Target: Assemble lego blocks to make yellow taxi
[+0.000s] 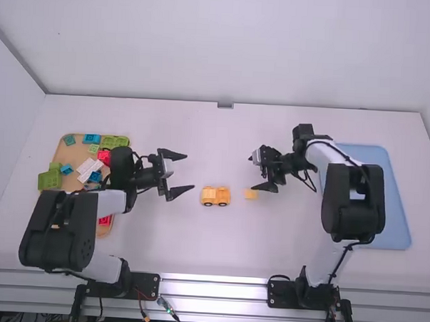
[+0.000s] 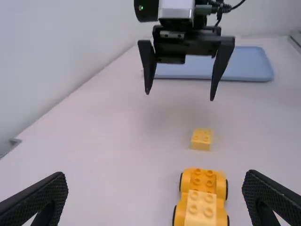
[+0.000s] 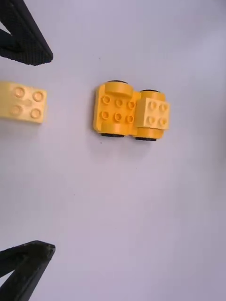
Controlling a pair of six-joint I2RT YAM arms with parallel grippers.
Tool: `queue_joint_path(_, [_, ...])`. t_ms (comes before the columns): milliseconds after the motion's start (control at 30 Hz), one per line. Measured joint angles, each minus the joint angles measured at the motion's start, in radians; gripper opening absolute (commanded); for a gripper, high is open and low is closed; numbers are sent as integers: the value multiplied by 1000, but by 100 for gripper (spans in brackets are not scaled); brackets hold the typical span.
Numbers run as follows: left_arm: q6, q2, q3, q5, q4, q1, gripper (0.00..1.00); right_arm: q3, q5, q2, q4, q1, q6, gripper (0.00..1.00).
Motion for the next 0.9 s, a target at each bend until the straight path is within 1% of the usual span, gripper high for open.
queue_joint_path(67, [3, 34, 24, 17, 7, -8, 99, -40, -15, 0, 61, 0, 34, 100])
queue_joint_path(100, [3, 54, 38, 25, 9, -14, 99, -67, -24, 0, 93, 0, 45, 98])
queue_joint_path(167, [3, 82, 56, 33, 11, -23, 99, -106, -35, 0, 146, 0, 66, 97])
queue_joint_path(267, [6, 125, 74, 37, 13, -44, 99, -187, -43, 0, 264, 0, 102, 93])
queue_joint_path(333, [40, 158, 85, 37, 4, -73, 100, -259, -50, 0, 378, 0, 141, 92])
queue_joint_path(367, [69, 172, 87, 37, -12, -87, 99, -303, -48, 0, 465, 3, 175, 92])
queue_joint_path(400, [77, 174, 87, 36, -16, -91, 99, -306, -48, 0, 472, 3, 177, 92])
queue_joint_path(467, [141, 193, 87, 34, -50, -119, 99, -369, -41, 0, 596, 3, 268, 90])
queue_joint_path(567, [184, 210, 87, 3, -61, -152, 99, -411, -32, 0, 653, 3, 329, 86])
queue_joint_path(600, [192, 214, 86, -7, -62, -160, 99, -419, -30, 0, 658, 3, 335, 83])
queue_joint_path(767, [208, 227, 87, -35, -63, -183, 99, -435, -19, 0, 661, -3, 358, 79])
queue_joint_path(900, [208, 227, 101, -41, -72, -186, 99, -435, -10, 0, 663, -25, 356, 80])
